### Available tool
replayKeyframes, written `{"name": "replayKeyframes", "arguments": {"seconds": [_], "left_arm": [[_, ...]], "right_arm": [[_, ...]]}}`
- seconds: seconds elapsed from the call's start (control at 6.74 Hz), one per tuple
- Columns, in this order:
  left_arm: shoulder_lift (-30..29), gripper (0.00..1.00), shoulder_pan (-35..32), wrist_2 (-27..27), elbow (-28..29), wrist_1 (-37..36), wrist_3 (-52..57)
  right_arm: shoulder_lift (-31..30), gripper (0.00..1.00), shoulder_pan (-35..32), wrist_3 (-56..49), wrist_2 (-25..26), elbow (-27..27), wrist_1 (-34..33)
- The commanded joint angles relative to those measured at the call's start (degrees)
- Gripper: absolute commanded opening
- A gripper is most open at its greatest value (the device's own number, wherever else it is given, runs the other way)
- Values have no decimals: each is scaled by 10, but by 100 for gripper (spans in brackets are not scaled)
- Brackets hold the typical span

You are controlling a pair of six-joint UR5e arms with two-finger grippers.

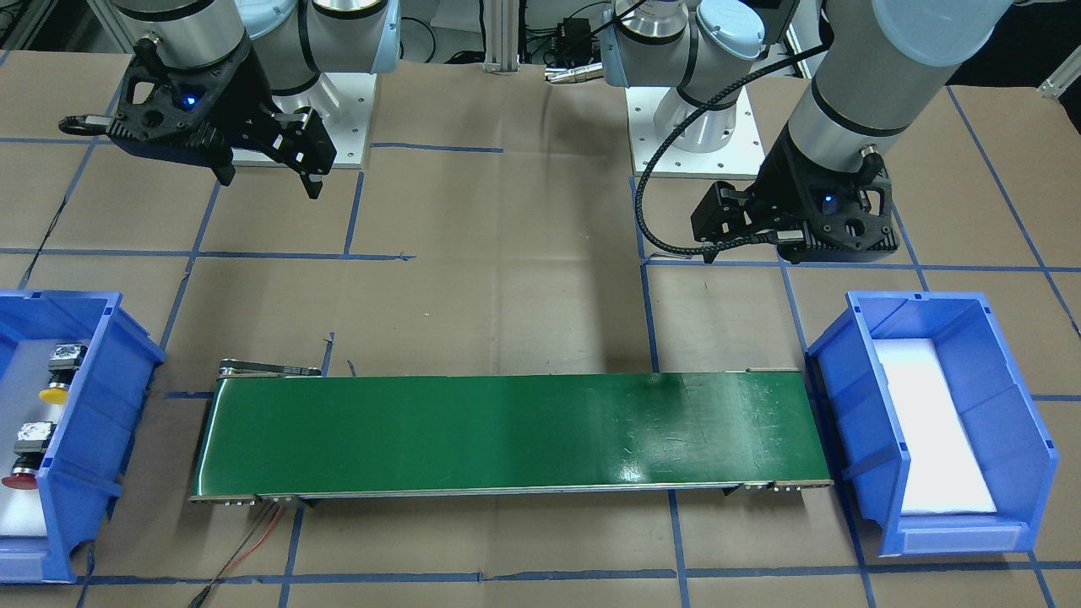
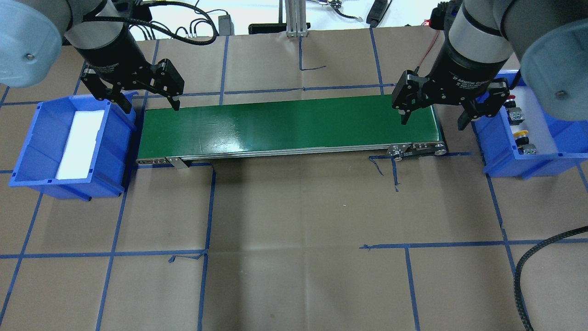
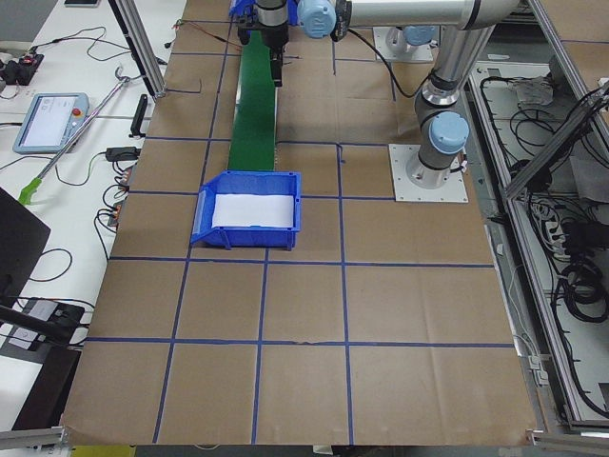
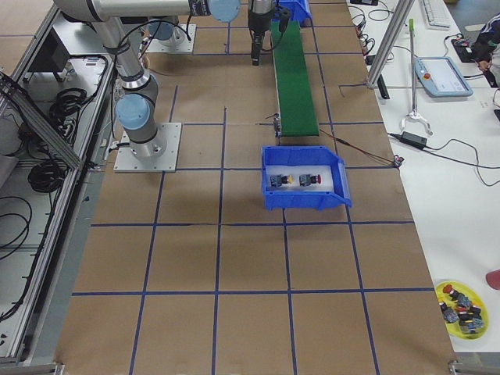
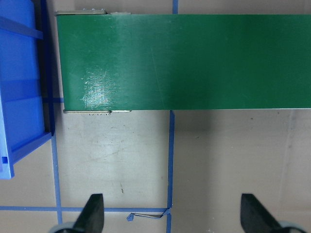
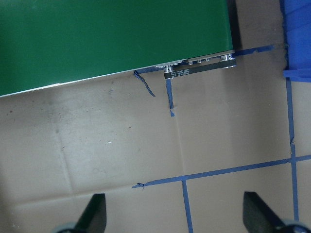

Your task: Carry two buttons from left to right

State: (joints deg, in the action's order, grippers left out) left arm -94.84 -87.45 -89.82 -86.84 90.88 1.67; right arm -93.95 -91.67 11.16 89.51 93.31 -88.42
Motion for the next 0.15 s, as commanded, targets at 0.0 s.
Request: {"name": "replayKeyframes", "arguments": {"seconds": [0.0], "left_arm": [[0, 100, 0, 0, 0, 0, 0]], "right_arm": [[0, 100, 0, 0, 0, 1, 0]]}}
